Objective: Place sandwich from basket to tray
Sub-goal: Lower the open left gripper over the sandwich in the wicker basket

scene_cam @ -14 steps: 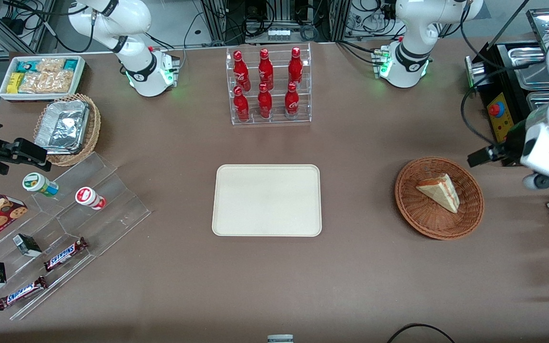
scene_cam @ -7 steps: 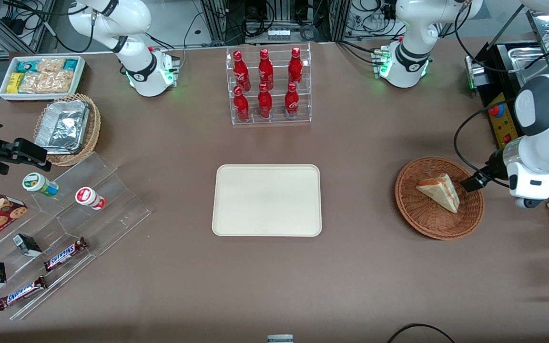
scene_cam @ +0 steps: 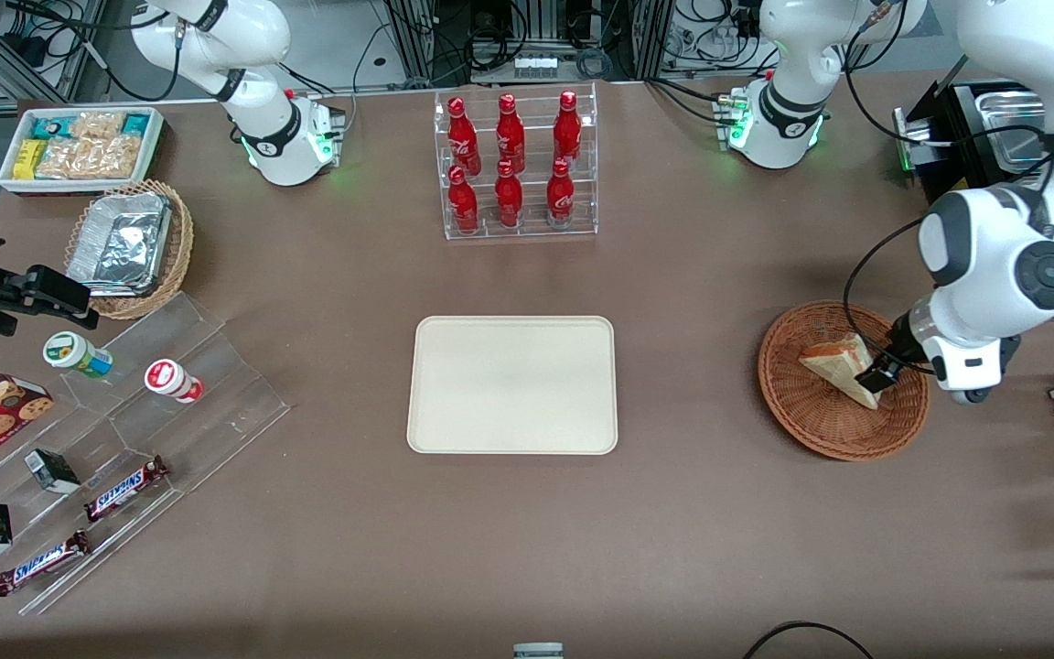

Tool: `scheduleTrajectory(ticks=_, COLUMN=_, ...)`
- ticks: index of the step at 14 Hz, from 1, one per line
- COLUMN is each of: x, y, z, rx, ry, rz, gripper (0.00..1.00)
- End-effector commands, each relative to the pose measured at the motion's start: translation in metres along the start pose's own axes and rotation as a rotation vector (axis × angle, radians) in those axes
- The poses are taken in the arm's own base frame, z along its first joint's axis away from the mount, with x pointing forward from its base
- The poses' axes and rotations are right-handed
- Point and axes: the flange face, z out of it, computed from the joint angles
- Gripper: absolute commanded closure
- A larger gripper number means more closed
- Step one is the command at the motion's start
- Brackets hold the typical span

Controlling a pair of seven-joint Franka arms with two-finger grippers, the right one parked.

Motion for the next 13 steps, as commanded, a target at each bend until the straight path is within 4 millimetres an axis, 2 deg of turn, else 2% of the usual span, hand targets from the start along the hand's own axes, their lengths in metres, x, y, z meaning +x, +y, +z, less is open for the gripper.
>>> scheduleTrajectory(ticks=1, x=-0.006, y=-0.004, z=0.01, rx=-0.006, ry=0.012, rz=-0.021, gripper=0.0)
scheduleTrajectory(ticks=4, x=-0.007, y=-0.004, z=0.023, rx=0.002, ry=0.007, rz=-0.018, gripper=0.0)
scheduleTrajectory(ticks=9, x=-0.013, y=-0.002, z=0.067, rx=0.013, ry=-0.001, rz=-0.007, gripper=0.0)
scheduleTrajectory(ticks=12, x=-0.014, y=-0.002, z=0.075, rx=0.024, ry=-0.01, rz=-0.004, gripper=0.08)
scheduleTrajectory(ticks=13, x=-0.014, y=-0.002, z=0.075, rx=0.025, ry=-0.009, rz=-0.003, gripper=0.14)
